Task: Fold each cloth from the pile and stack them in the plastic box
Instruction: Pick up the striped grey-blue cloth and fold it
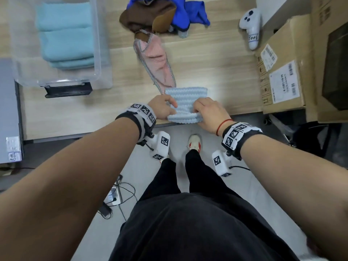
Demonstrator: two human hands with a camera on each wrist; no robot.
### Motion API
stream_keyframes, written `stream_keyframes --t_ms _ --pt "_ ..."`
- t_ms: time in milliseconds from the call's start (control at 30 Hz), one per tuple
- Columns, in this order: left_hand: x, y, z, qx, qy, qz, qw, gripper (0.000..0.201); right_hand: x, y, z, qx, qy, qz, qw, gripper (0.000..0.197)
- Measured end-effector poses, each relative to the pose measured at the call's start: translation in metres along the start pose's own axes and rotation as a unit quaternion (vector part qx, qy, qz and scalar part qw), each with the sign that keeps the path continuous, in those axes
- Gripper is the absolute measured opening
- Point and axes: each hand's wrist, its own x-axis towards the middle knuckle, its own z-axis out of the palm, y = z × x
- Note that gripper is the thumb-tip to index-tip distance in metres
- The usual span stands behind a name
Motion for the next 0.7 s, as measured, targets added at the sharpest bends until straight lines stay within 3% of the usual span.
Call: stream_keyframes --t_ms 133,300,333,400,500,567,633,700 --pt "0.0 -0.011 0.002 0.156 -0.038 0.003 0.987 0.031 -0.002 0.003 0.001 0.05 -0.05 0.027 0.997 0.029" --pt "-0.005 0.008 -0.011 0.169 0.08 0.146 0.972 0.025 0.013 0.007 -0.014 0.071 -0.079 0.065 0.992 0.041" --pt "-0.005 0.014 -0.013 0.167 0.068 0.168 0.969 0.038 0.017 0.009 -0.015 0.072 -0.086 0.069 0.991 0.043" --pt "-0.006 0.021 -0.014 0.196 -0.026 0.157 0.968 0.074 0.022 0.009 -0.018 0.077 -0.092 0.073 0.99 0.044" --pt "0.001 0.016 -0.009 0.351 -0.116 0.116 0.922 0.097 0.028 0.013 -0.02 0.123 -0.094 0.109 0.982 0.034" --pt "0.008 0.007 -0.007 0.376 -0.103 0.112 0.914 0.097 0.029 0.018 -0.019 0.184 -0.103 0.141 0.967 0.032" --pt "0.013 0.003 -0.008 0.347 -0.077 0.111 0.928 0.092 0.031 0.023 -0.018 0.245 -0.104 0.169 0.949 0.038" --pt "0.016 0.003 -0.009 0.331 -0.05 0.111 0.936 0.063 0.034 0.028 -0.017 0.285 -0.1 0.179 0.936 0.044"
